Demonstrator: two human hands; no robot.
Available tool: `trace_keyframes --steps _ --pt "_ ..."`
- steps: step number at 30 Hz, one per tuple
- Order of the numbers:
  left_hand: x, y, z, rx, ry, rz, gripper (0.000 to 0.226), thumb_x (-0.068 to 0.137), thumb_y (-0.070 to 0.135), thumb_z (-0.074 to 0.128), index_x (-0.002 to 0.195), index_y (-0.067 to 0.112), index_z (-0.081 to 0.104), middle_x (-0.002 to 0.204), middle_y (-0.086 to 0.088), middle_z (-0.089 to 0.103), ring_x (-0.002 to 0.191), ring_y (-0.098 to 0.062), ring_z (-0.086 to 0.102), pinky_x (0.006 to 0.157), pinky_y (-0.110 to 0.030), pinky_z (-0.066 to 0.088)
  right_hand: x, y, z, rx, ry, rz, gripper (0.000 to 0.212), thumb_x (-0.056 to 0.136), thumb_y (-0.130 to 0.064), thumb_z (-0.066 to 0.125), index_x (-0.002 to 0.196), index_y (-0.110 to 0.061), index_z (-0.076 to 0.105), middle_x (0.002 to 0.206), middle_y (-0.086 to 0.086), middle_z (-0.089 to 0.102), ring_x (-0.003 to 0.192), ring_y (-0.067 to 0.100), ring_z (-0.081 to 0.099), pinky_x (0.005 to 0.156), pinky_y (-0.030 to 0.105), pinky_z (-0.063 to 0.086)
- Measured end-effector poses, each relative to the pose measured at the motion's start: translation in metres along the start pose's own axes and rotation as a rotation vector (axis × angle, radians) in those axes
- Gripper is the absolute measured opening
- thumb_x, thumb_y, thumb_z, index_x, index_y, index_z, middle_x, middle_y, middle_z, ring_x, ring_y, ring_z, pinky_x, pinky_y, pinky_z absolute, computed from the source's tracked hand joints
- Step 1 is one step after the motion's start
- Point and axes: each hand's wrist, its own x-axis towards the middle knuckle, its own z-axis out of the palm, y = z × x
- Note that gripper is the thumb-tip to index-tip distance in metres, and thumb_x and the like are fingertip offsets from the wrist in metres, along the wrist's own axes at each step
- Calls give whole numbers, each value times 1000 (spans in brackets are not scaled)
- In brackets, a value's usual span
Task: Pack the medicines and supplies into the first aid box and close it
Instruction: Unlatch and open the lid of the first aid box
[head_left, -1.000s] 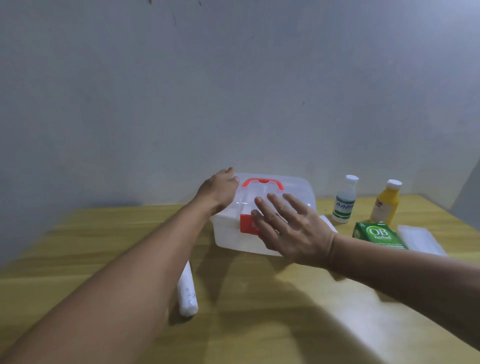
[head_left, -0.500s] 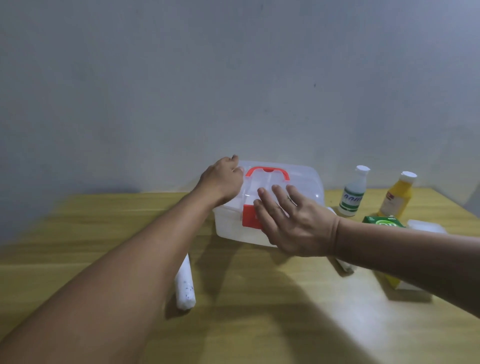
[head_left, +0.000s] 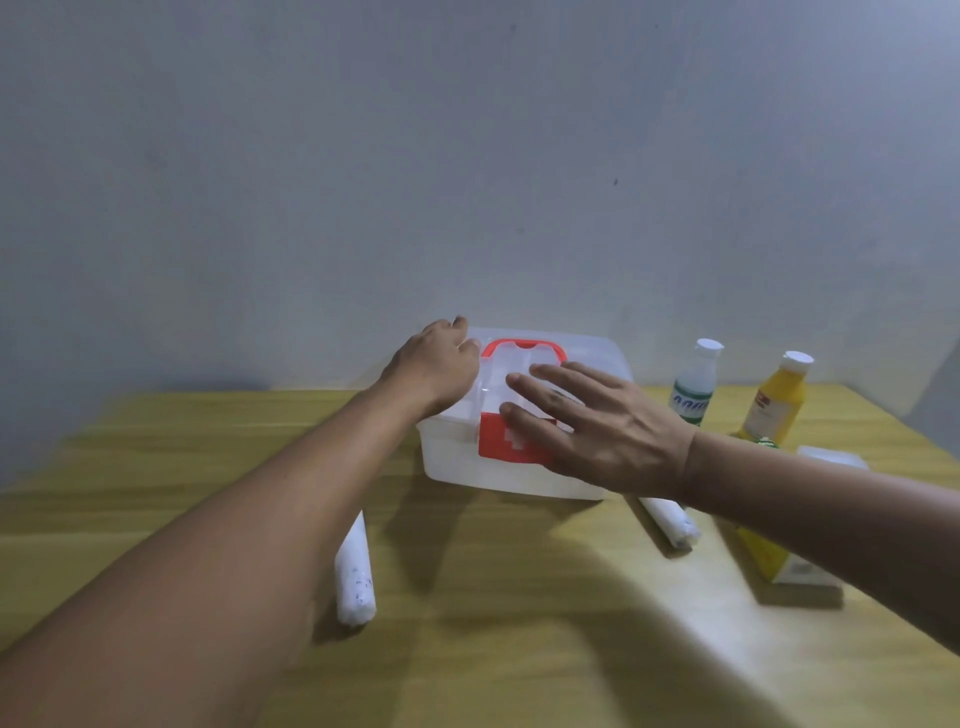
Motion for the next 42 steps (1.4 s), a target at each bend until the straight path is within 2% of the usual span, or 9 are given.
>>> trace_keyframes --steps 7,11,17,25,27,29,33,36,42 --pt "-1 1 1 2 14 -4 54 99 32 26 151 16 25 159 -4 25 146 -24 25 118 -38 21 0 1 5 -22 38 -62 30 95 -12 50 116 4 66 116 30 65 100 45 65 75 51 54" --pt "-4 2 0 -32 9 -21 54 100 32 26 151 17 25 160 -3 24 146 -24 24 118 -38 21 2 -5 3 66 61 55 37 94 -32 61 114 -2 68 119 21 67 104 40 65 81 49 54" --pt "-8 11 -8 -176 -34 -35 50 102 33 24 146 13 34 157 -5 30 145 -22 27 116 -35 20 3 -3 -4 259 30 303 29 94 -25 61 115 -7 68 123 15 66 115 30 63 91 49 53" --pt "-20 7 -25 -772 130 -198 87 69 85 34 117 20 66 134 -8 59 121 -26 57 106 -43 42 29 19 -29 467 191 778 31 86 -39 59 99 -15 74 102 3 76 95 23 70 87 46 53" --pt "-22 8 -27 -876 161 -177 69 83 77 25 95 26 70 111 -5 70 97 -17 65 84 -30 48 41 34 -36 512 246 910 24 85 -35 66 95 -15 75 89 5 76 75 22 68 74 42 56" --pt "-23 9 -25 -961 176 -163 69 90 67 17 104 22 68 105 -1 68 84 -7 60 67 -20 37 54 51 -37 562 274 1034 15 83 -30 72 89 -16 74 84 3 77 73 18 70 72 37 56" --pt "-27 10 -18 -972 188 -175 57 87 65 33 102 20 65 104 -1 64 92 -15 58 75 -26 44 77 86 -29 682 251 1199 21 79 -34 76 89 -17 70 81 -2 75 79 9 72 81 35 58" --pt "-20 10 -8 -876 224 -181 25 96 31 50 112 16 64 104 -3 68 100 -23 64 90 -38 52 87 101 -20 592 179 1287 36 80 -48 71 98 -18 66 87 0 76 85 16 70 80 35 55" --pt "-2 6 0 -696 214 -227 44 90 -4 38 119 21 59 106 2 61 101 -25 56 91 -32 47 82 107 -5 548 117 1344 49 92 -56 48 92 -12 70 99 10 72 96 29 63 66 28 37"
